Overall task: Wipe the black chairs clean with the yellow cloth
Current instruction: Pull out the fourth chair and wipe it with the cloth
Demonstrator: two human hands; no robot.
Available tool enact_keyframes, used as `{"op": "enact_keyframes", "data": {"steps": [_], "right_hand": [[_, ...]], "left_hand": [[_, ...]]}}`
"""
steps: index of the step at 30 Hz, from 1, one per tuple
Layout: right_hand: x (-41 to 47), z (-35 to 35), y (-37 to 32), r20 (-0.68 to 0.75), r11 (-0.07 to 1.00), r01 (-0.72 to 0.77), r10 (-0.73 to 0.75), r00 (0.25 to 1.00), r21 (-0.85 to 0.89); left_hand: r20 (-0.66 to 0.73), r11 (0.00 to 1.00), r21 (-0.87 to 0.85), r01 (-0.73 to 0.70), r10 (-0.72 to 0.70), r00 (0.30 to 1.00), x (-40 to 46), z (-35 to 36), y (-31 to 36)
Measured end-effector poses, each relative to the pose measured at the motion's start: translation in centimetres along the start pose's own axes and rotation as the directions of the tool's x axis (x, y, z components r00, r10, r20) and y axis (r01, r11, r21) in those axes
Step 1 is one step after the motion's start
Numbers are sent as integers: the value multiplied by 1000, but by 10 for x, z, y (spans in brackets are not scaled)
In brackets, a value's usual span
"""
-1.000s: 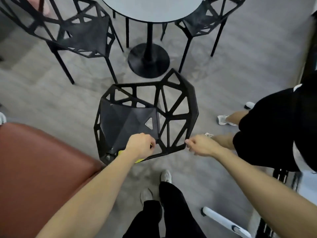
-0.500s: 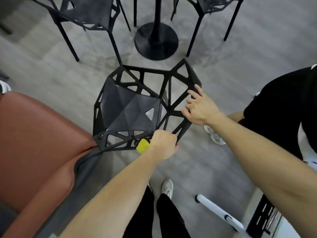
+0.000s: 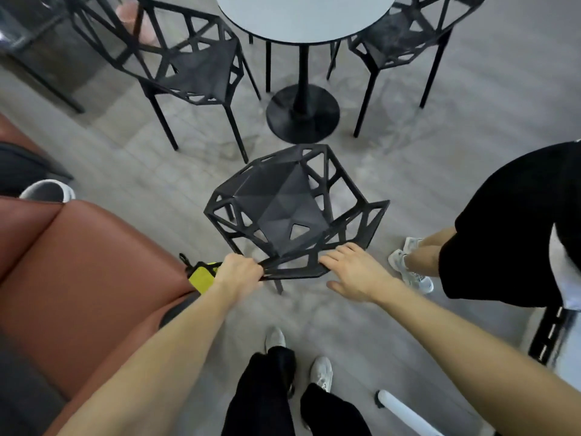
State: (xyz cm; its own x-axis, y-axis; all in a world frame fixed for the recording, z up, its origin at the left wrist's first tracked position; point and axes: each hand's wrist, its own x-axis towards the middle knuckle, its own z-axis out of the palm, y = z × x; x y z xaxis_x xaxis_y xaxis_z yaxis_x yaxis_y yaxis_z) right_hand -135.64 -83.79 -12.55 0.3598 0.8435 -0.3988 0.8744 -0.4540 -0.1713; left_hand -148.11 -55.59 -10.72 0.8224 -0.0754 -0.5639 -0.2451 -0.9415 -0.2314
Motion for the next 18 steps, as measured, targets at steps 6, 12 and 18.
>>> {"op": "enact_keyframes", "data": {"steps": [6, 12, 18], "right_hand": [[65, -37, 31, -58, 985, -65, 75, 996, 160], [131, -54, 68, -132, 964, -194, 220, 967, 184], [198, -102, 107, -93, 931, -325, 343, 935, 168]], "left_hand": [[-19, 994, 3, 110, -110, 994, 61, 0, -82], [-82, 995, 28, 96, -94, 992, 147, -27, -169], [-82, 992, -18, 123, -124, 989, 223, -67, -238]]}}
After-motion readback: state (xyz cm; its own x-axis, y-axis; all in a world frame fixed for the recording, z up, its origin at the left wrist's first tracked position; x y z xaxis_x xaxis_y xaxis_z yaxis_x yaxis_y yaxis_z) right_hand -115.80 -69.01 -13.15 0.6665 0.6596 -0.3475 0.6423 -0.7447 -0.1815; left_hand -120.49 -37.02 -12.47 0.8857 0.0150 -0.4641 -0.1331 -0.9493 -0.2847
